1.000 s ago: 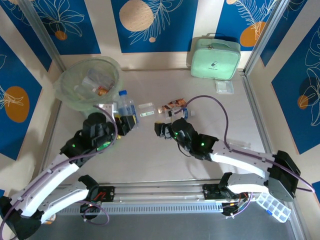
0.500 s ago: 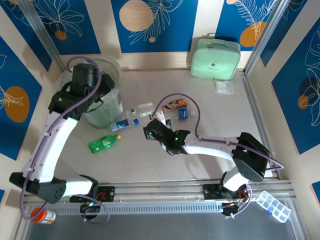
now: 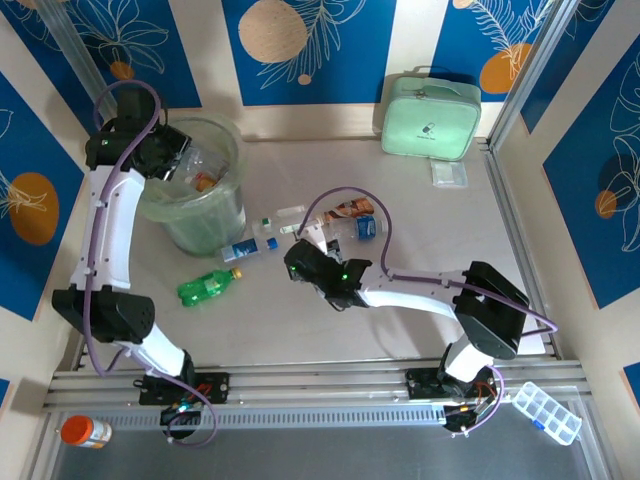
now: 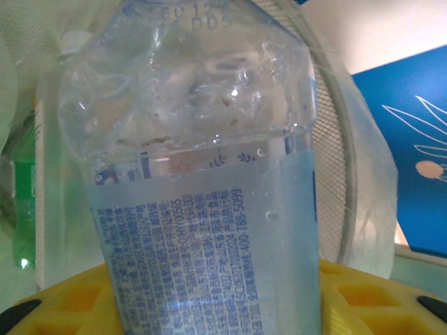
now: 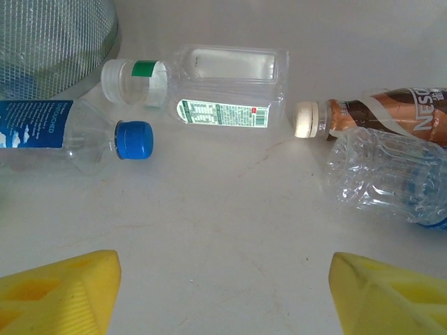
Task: Put the plastic bottles in the bin
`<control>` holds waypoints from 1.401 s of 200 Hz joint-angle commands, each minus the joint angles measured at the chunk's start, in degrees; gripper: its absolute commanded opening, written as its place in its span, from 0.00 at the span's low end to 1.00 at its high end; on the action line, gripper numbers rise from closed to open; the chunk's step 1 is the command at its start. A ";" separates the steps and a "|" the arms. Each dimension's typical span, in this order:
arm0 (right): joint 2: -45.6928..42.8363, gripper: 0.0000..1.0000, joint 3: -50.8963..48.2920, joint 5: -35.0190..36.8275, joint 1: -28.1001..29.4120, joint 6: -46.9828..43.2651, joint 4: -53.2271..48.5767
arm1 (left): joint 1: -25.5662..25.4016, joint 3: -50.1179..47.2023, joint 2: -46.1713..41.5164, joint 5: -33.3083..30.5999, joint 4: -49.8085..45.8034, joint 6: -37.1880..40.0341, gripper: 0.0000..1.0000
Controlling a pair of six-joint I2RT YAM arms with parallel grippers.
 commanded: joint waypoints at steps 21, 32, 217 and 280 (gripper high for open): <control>0.54 0.79 1.90 2.91 0.46 1.39 -1.54 | 1.44 2.55 2.92 -2.44 -10.61 -6.16 0.31; 0.82 0.79 2.23 2.99 0.68 1.39 -1.85 | 1.89 1.75 3.43 -2.15 -11.50 -6.60 0.32; -3.14 0.79 -0.65 -2.54 -2.70 6.14 -1.68 | 2.48 -0.46 -0.91 2.79 -10.40 -3.04 0.97; -4.72 0.79 -1.65 -4.00 -3.65 7.45 -1.81 | -5.30 -4.74 -15.05 -1.66 -7.37 6.38 1.00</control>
